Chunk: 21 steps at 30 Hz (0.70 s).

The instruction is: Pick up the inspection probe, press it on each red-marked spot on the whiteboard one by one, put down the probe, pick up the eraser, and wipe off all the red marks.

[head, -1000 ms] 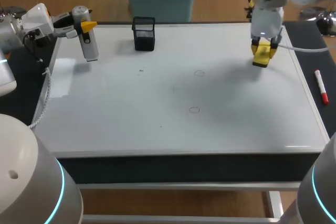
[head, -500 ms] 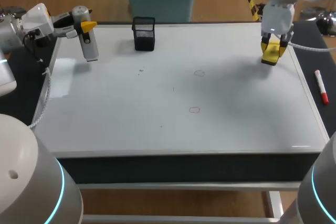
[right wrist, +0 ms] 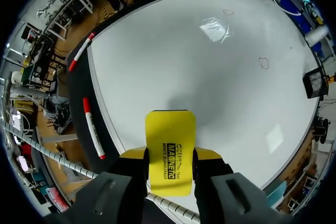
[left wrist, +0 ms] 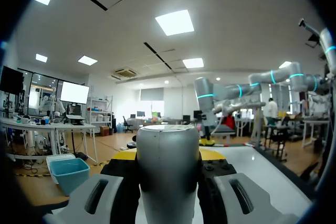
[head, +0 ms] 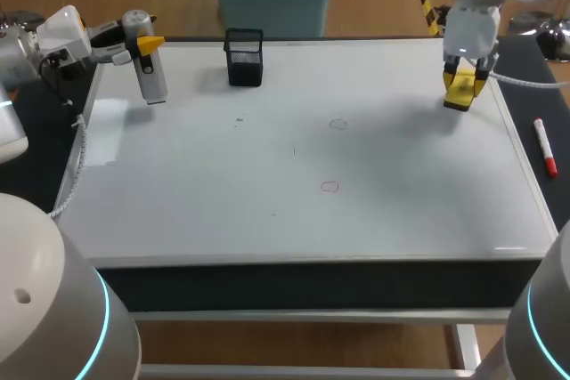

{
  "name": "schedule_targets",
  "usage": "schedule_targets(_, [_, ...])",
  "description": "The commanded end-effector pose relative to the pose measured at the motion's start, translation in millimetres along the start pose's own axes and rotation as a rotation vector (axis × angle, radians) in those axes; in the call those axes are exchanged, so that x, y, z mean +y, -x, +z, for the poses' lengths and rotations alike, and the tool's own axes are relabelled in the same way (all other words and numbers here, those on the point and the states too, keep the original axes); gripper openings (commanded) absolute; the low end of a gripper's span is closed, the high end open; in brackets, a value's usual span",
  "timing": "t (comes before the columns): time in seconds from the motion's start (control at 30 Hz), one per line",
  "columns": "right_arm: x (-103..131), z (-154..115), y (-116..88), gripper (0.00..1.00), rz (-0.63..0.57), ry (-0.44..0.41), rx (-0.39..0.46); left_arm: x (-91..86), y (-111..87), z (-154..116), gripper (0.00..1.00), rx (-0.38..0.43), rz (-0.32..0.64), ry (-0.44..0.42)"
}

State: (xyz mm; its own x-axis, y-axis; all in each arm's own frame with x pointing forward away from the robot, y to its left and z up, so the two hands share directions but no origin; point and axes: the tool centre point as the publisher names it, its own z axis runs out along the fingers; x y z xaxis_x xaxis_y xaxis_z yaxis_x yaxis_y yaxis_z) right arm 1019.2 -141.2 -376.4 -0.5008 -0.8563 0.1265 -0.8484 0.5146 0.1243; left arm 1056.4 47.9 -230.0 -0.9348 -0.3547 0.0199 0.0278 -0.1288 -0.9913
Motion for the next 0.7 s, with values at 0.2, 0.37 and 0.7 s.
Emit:
schedule_targets(0.2, [-0.3,-1.1,-0.9,0.0,-0.002,-0.002,0.001,-3.7,-20.6,19.8,0.0,0.057,0.013,-0.006])
schedule_targets(0.37, [-0.3,-1.1,-0.9,0.0,-0.002,-0.002,0.001,-4.4,-57.6,60.0,0.0,0.198,0.018,-0.013])
schedule_targets(0.7, [-0.3,-1.1,-0.9,0.0,-0.002,-0.002,0.001,-2.1,-114.5,129.9,0.0,0.354,0.007,-0.015])
